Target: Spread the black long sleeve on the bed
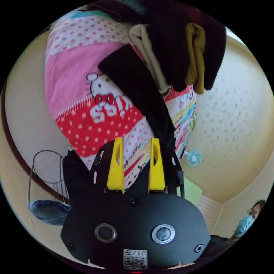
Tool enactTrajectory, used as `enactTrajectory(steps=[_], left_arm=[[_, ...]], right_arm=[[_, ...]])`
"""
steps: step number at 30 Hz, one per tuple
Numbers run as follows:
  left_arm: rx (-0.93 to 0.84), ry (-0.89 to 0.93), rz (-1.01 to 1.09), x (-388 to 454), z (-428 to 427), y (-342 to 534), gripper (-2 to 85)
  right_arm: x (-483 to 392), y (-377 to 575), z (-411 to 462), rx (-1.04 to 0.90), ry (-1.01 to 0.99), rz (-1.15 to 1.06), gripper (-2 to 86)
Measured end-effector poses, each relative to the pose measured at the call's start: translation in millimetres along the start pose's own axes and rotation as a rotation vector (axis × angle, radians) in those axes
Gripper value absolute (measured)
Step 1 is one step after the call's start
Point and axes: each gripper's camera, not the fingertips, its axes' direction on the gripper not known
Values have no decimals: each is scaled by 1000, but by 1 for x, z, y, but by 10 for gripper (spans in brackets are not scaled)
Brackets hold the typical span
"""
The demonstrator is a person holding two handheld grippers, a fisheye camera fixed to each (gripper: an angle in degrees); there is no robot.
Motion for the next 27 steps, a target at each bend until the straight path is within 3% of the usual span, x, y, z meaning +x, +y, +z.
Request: enactTrajectory(steps=[5,7,11,16,20,23,25,27], left_arm=[[188,106,-294,-75,-17,-25,107],[235,237,-396,-110,-18,-18,80],[343,416,-427,-137,-37,6,39],[338,331,40,-38,-100,17,38],[300,430,356,77,-94,55,38],[140,455,629,184,-36,105,40],[-61,420,810,248,41,155,50],[-264,403,859,274,106,193,89]], right_arm=[[-32,65,-4,-80,82,45,96],[-38,85,-5,-93,94,61,93],[-46,122,-11,-99,78,96,83],[-44,144,-17,-105,38,117,77],[-31,151,-27,-89,0,121,75],[-14,150,-39,-73,-59,122,76],[0,151,-53,-21,-128,127,81],[18,152,-73,62,-253,114,86]])
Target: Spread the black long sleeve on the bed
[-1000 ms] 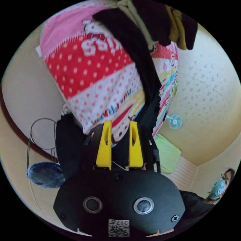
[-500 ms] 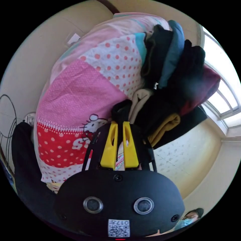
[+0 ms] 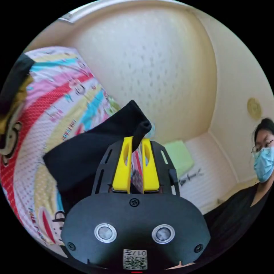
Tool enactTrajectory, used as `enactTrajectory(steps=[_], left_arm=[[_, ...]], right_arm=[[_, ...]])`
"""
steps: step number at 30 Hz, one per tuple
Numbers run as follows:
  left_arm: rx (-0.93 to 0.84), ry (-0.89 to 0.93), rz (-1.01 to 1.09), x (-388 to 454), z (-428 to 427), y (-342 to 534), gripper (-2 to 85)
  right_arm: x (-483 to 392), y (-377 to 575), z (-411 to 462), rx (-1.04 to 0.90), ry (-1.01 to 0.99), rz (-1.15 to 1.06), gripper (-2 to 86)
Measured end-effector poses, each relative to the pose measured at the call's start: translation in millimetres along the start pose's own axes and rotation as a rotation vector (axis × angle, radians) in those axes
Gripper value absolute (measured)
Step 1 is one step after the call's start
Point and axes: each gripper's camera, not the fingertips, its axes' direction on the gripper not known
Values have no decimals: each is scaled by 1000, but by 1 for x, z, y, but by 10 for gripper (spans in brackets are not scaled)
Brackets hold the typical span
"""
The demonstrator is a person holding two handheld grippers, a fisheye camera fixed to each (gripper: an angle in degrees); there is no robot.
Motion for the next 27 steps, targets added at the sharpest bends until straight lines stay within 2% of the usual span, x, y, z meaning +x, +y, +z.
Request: enactTrajectory(steps=[1,4,8,11,14,18,21,25,27], left_arm=[[-90,64,-27,2,39,8,107],[-164,134,-67,10,77,41,116],[-258,-27,-121,8,65,84,113],[-300,-107,-231,-5,33,122,113],[-323,-208,-325,-7,-3,152,113],[-313,-303,-381,4,-31,161,113],[-238,-305,-381,14,-49,139,108],[-188,-298,-329,35,-65,99,99],[-192,-304,-309,42,-67,89,96]], right_arm=[[10,-1,-18,60,-101,-11,89],[49,-2,-68,235,-355,21,92],[117,-15,-119,491,-754,60,99],[153,-35,-158,659,-863,74,116],[178,-49,-202,835,-829,136,139],[194,-80,-224,836,-762,236,127],[203,-104,-245,717,-661,207,47],[214,-68,-328,866,-563,16,21],[226,-50,-354,921,-518,20,22]])
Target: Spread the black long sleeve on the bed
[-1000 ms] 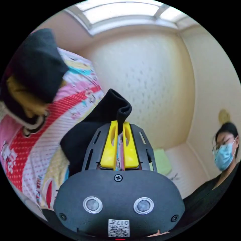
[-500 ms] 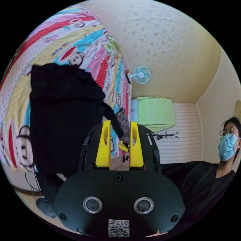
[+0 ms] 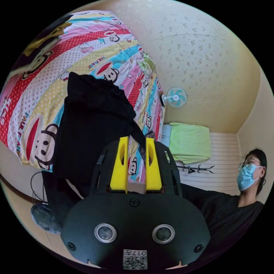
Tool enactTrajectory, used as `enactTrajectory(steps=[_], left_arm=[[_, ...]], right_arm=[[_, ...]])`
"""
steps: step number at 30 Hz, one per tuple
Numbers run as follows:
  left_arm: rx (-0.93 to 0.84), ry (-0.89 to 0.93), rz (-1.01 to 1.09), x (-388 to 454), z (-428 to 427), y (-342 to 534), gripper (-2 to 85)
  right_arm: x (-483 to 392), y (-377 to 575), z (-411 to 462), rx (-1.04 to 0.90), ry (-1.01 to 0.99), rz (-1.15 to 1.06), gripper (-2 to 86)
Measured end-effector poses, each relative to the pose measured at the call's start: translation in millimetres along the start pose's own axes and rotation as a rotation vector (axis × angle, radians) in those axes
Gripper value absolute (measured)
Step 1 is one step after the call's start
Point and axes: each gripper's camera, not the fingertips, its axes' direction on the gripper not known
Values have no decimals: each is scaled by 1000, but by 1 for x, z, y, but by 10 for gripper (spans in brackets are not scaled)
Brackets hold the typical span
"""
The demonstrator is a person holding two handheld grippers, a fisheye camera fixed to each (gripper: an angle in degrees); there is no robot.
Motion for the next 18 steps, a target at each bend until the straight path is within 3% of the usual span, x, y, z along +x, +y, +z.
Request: enactTrajectory(steps=[3,8,12,18], left_arm=[[-20,-6,11,6,0,-3,97],[-59,20,-55,-5,10,1,96],[-59,22,-95,-11,0,-7,96],[-1,27,-143,-17,-32,-20,94]], right_arm=[[30,-2,-26,81,83,107,37],[93,48,15,74,-232,255,118],[106,73,51,65,-265,326,131],[83,51,51,246,-465,332,45]])
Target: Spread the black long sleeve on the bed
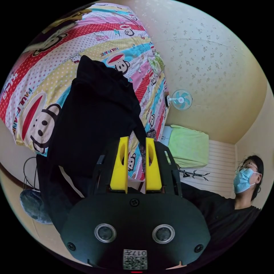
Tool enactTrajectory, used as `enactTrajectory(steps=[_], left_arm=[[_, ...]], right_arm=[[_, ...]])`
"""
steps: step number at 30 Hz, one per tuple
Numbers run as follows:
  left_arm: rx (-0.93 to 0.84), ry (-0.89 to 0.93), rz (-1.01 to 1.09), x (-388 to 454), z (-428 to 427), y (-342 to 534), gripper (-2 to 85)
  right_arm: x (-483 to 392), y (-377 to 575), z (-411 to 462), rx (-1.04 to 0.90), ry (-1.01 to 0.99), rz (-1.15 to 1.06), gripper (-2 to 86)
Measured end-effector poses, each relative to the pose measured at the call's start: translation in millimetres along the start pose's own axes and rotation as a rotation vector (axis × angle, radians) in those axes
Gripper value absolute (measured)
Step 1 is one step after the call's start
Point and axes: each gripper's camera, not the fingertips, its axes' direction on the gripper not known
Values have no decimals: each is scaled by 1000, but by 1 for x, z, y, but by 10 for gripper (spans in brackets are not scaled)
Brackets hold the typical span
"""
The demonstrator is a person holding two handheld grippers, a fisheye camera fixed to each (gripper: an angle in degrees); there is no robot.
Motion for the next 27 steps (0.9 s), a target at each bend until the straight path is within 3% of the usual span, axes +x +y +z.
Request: enactTrajectory(steps=[6,8,12,14,16,21,22,25,27], left_arm=[[10,15,-41,-11,-16,-6,91],[5,19,-49,-15,-19,-11,91],[-3,-16,-58,-31,-27,-22,91],[-35,-48,-63,-43,-27,-28,93],[-103,-125,-62,-62,-25,-38,97],[-219,-333,-20,-104,-18,-61,116],[-233,-365,-8,-115,-14,-67,122],[-241,-397,13,-139,1,-83,135],[-283,-357,8,-154,18,-96,138]], right_arm=[[-189,65,99,-239,-391,-468,32],[-261,144,161,-397,-523,-628,31],[-316,289,271,-719,-586,-781,36],[-296,379,345,-960,-472,-819,47],[-258,418,373,-1064,-306,-821,60],[-128,428,330,-1018,86,-784,84],[-90,423,306,-977,252,-776,89],[-15,407,237,-824,584,-691,105],[19,404,203,-764,631,-609,112]])
